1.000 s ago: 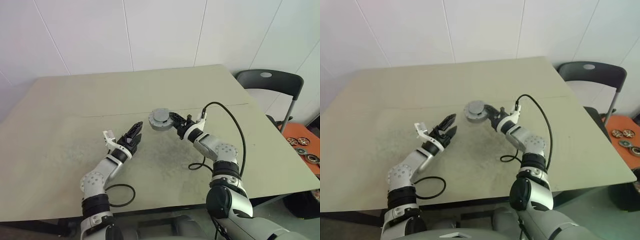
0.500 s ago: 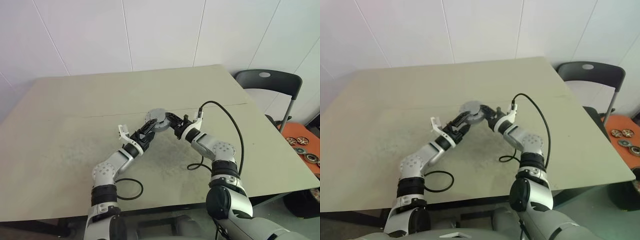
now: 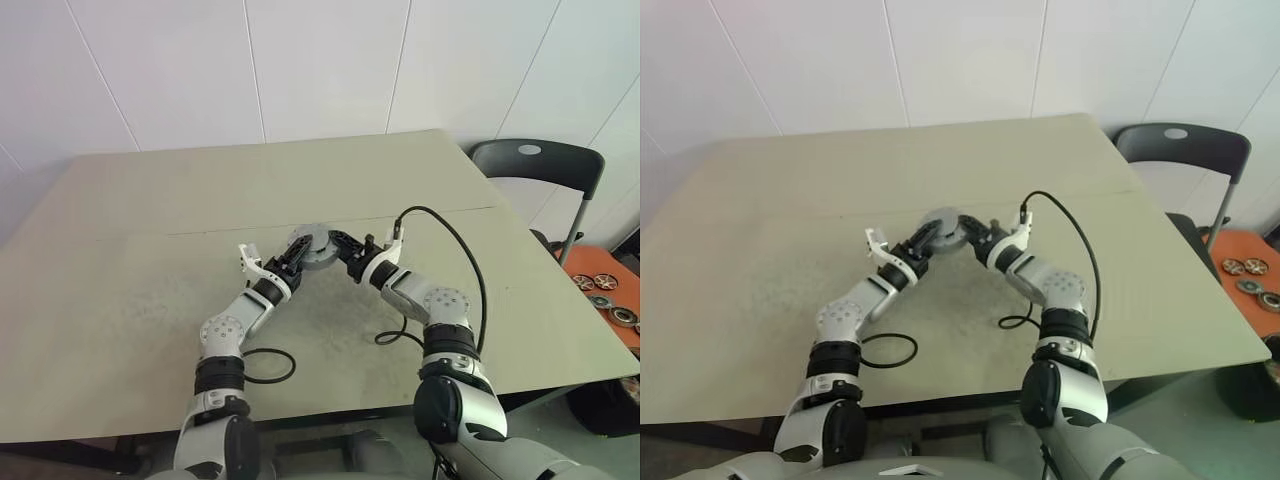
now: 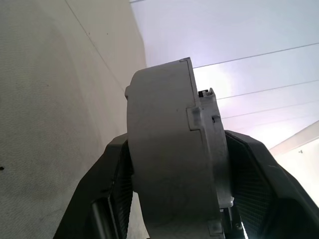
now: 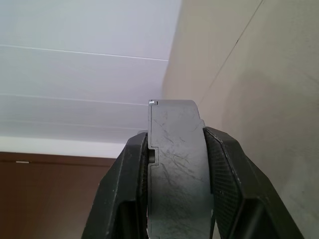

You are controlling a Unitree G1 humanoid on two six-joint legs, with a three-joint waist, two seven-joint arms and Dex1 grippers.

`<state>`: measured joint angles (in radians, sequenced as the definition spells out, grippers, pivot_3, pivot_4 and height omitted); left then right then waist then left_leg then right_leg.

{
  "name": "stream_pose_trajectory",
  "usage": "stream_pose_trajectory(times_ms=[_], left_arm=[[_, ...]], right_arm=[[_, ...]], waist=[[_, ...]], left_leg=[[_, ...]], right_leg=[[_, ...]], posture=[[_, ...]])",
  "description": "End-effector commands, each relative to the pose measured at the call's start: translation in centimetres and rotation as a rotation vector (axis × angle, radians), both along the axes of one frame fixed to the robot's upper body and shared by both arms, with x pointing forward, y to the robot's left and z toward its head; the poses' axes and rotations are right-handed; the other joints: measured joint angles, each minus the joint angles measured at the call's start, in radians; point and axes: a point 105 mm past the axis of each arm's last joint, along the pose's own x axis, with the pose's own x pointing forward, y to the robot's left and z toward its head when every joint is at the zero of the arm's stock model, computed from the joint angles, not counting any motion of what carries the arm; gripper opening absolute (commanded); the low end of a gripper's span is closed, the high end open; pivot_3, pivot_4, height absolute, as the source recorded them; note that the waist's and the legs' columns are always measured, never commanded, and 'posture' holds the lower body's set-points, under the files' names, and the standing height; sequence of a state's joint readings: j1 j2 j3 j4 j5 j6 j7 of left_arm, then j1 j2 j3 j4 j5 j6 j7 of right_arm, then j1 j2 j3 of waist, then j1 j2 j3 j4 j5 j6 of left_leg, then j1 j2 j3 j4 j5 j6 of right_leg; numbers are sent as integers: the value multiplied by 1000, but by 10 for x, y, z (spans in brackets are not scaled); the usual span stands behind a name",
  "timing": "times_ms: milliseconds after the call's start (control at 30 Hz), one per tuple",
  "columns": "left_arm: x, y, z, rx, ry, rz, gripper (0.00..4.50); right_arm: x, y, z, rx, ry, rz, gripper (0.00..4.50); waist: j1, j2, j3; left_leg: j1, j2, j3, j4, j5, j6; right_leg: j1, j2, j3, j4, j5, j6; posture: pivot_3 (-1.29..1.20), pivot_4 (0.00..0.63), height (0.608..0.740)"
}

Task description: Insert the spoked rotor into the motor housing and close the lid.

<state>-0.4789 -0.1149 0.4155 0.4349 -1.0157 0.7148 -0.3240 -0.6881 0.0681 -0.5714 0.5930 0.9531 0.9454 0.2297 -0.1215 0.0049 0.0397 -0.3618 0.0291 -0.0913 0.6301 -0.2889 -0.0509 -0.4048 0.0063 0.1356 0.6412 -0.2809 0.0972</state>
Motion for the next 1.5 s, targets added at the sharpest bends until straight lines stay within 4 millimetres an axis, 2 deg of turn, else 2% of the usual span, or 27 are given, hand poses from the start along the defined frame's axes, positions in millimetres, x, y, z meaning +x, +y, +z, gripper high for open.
stream_pose_trajectory(times_ms=[33, 133, 233, 267, 367, 500, 667, 900, 1167, 1233, 1500], left_arm=[[-2, -5, -1, 35, -8, -30, 2369], [-4, -7, 0, 30, -16, -43, 2369], [-8, -14, 10, 15, -69, -89, 2369], [-10, -16, 13, 8, -89, -98, 2369], [-9, -16, 14, -13, -88, -91, 2369], [-7, -13, 13, -30, -80, -71, 2369], [1, -2, 14, -15, -90, 15, 2369], [20, 36, 14, -6, -76, 254, 2369], [28, 70, 17, -24, -82, 434, 2268], [29, 80, 15, -16, -74, 489, 2109], [29, 125, 6, 56, -37, 716, 2109]], right_arm=[[5, 9, 31, 40, -111, 20, 1256], [4, 10, 32, 38, -115, 24, 1256], [1, 13, 36, 55, -139, 53, 1256], [-2, 15, 40, 65, -158, 72, 2008], [-8, 20, 45, 59, -196, 99, 2947], [-5, 17, 44, 34, -198, 78, 4303], [-1, 17, 41, 4, -187, 59, 4303], [0, 16, 41, -8, -199, 51, 4303], [0, 17, 40, -20, -202, 51, 4333], [0, 17, 39, -23, -202, 51, 4345], [0, 18, 37, -33, -201, 52, 4345]], waist=[[0, 0, 0], [0, 0, 0], [-1, 0, 0], [-1, 0, 0], [0, 0, 0], [-1, 0, 0], [0, 0, 0], [-2, 0, 0], [1, 0, 0], [2, 0, 0], [-3, 0, 0]], left_leg=[[0, 0, 0, 0, 0, 0], [1, 0, 0, 1, 0, 0], [2, 0, 0, 1, 0, 0], [2, 0, 0, 1, 0, 0], [2, 0, 0, 1, 0, 0], [3, 0, 0, 1, 0, 0], [3, 0, 0, 1, 0, 0], [3, 0, 0, 1, 0, 0], [3, 0, 0, 1, 0, 0], [3, 0, 0, 1, 0, 0], [4, 0, 0, 1, 0, 0]], right_leg=[[0, 0, 0, 0, 0, 0], [0, 0, 0, 2, 0, 0], [0, 0, 0, 4, 0, 0], [0, 0, 0, 5, 0, 0], [0, 1, 0, 5, 0, 0], [0, 1, 0, 5, 0, 0], [0, 1, 0, 5, 0, 0], [0, 1, 0, 5, 0, 0], [0, 1, 0, 5, 0, 0], [0, 1, 0, 5, 0, 0], [0, 1, 0, 6, 0, 0]], posture=[[0, 0, 740], [0, 0, 740], [0, 0, 740], [0, 0, 740], [0, 0, 740], [0, 0, 740], [0, 0, 740], [0, 0, 740], [0, 0, 740], [0, 0, 740], [0, 0, 740]])
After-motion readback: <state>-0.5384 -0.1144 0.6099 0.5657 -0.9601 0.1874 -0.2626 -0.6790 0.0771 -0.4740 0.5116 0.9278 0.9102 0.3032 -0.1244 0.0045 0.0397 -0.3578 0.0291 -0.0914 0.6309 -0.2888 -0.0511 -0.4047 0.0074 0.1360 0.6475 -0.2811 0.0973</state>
